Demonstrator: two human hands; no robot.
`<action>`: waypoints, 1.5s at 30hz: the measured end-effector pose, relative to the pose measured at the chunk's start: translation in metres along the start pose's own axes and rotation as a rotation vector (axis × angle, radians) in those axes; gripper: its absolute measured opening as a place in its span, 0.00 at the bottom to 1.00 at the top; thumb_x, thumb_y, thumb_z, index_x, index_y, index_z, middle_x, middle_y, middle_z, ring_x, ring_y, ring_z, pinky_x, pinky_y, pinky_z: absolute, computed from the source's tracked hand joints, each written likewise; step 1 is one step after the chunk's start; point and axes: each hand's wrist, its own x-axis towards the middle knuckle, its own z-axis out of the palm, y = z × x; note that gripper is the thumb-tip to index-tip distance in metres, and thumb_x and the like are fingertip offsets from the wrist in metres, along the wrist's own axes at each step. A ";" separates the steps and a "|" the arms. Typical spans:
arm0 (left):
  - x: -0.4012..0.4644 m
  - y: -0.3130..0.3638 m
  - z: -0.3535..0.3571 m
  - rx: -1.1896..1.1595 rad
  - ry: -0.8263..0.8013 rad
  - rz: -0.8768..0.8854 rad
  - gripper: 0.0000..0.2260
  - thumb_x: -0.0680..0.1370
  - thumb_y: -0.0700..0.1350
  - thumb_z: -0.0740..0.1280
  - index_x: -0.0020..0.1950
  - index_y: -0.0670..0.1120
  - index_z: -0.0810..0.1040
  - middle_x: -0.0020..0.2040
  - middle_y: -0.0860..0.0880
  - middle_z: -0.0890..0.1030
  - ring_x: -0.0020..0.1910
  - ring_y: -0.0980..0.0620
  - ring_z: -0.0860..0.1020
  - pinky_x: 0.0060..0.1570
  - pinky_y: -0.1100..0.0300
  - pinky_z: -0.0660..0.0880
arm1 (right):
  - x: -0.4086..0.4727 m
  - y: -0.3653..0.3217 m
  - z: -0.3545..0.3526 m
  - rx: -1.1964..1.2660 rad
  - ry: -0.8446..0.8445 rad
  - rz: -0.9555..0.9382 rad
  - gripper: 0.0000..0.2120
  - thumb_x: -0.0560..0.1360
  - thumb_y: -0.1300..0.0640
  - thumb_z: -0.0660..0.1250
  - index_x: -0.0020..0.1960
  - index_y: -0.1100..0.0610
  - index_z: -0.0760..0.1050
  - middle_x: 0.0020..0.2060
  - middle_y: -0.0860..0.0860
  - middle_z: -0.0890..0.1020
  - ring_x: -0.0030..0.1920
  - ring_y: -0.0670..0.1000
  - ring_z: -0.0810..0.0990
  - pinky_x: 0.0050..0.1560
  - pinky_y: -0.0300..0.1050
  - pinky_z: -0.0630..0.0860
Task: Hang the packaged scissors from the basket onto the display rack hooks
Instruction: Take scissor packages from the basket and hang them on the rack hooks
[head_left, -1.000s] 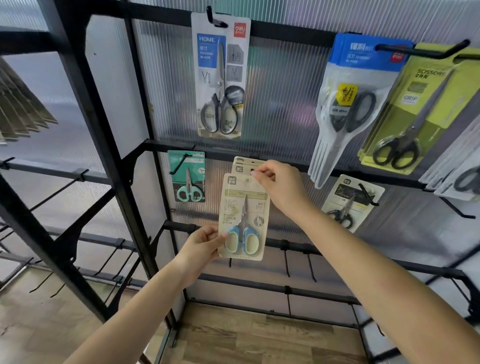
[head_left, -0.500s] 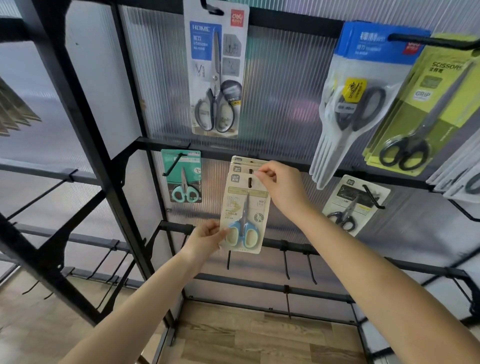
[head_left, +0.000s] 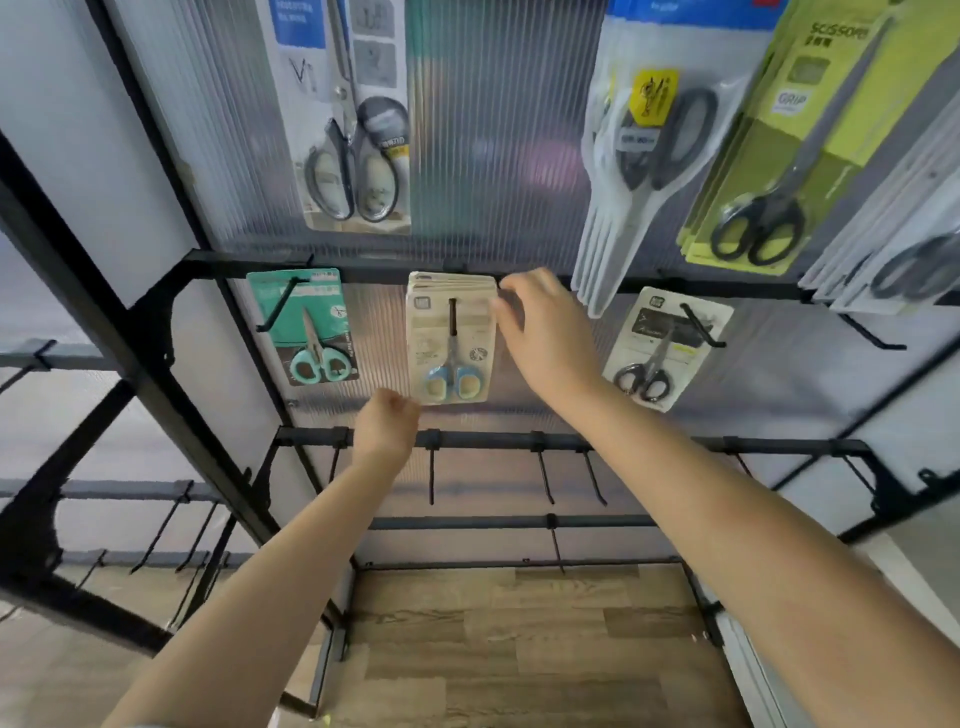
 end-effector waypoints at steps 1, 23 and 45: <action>-0.004 -0.005 0.003 0.052 -0.029 0.014 0.10 0.80 0.43 0.60 0.58 0.40 0.73 0.46 0.46 0.76 0.40 0.54 0.71 0.41 0.61 0.66 | -0.010 0.003 -0.003 -0.025 0.003 0.035 0.12 0.79 0.57 0.61 0.58 0.62 0.75 0.53 0.56 0.77 0.53 0.54 0.76 0.49 0.43 0.70; -0.329 0.025 0.216 0.524 -1.184 1.145 0.19 0.82 0.46 0.58 0.71 0.39 0.66 0.71 0.41 0.68 0.69 0.45 0.67 0.63 0.59 0.60 | -0.473 0.028 -0.206 -0.498 0.040 1.361 0.16 0.81 0.56 0.56 0.63 0.65 0.70 0.58 0.62 0.75 0.59 0.62 0.74 0.54 0.55 0.71; -0.448 -0.137 0.468 1.224 -1.475 0.997 0.11 0.79 0.43 0.59 0.56 0.38 0.74 0.55 0.40 0.77 0.54 0.42 0.75 0.49 0.50 0.71 | -0.770 0.167 -0.188 -0.145 -0.189 1.929 0.15 0.81 0.58 0.54 0.64 0.64 0.70 0.60 0.59 0.73 0.61 0.57 0.70 0.56 0.47 0.68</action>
